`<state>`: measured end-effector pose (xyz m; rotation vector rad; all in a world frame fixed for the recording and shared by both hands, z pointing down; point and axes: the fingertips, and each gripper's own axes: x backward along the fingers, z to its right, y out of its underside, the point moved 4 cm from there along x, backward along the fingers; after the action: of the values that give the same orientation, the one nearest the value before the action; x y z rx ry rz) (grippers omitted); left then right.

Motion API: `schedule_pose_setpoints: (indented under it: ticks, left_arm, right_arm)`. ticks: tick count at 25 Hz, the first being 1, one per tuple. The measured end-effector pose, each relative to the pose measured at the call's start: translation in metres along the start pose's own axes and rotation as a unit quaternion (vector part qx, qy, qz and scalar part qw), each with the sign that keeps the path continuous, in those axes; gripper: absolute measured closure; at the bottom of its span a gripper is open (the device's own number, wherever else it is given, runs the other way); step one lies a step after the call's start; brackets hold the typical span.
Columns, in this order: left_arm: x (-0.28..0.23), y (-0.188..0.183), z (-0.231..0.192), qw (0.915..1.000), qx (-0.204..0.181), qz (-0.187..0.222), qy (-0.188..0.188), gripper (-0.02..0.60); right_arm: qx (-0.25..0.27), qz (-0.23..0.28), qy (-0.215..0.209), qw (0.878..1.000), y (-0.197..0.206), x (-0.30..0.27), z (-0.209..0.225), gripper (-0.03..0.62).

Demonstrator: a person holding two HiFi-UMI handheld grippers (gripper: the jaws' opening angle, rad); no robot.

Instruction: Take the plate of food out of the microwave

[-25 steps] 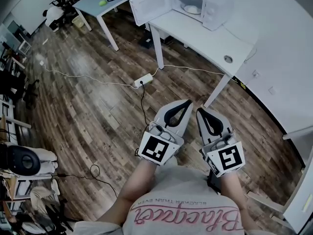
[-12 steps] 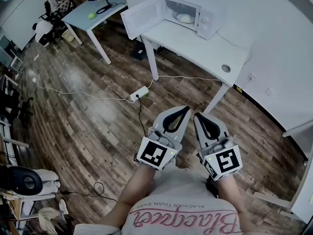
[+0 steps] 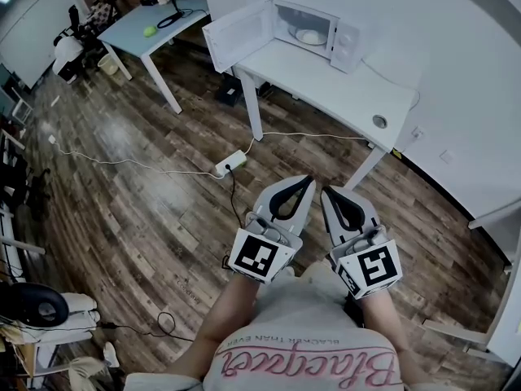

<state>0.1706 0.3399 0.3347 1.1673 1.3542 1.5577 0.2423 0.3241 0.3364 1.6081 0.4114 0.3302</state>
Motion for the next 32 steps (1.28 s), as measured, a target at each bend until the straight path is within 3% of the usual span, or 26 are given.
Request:
schedule_pose_setpoints:
  ticks: [12, 19, 32]
  left_arm:
    - [0.015, 0.009, -0.008, 0.9996, 0.018, -0.002, 0.022, 0.577]
    - [0.011, 0.013, -0.018, 0.9995, 0.029, 0.008, 0.010, 0.577]
    - [-0.024, 0.025, -0.038, 0.9996, 0.026, -0.007, 0.006, 0.577]
  right_arm:
    - [0.009, -0.019, 0.021, 1.000, 0.006, -0.006, -0.014, 0.582]
    - [0.010, -0.013, 0.009, 1.000, 0.005, -0.014, -0.013, 0.582]
    - [0.003, -0.013, 0.007, 1.000, 0.009, -0.041, 0.024, 0.582]
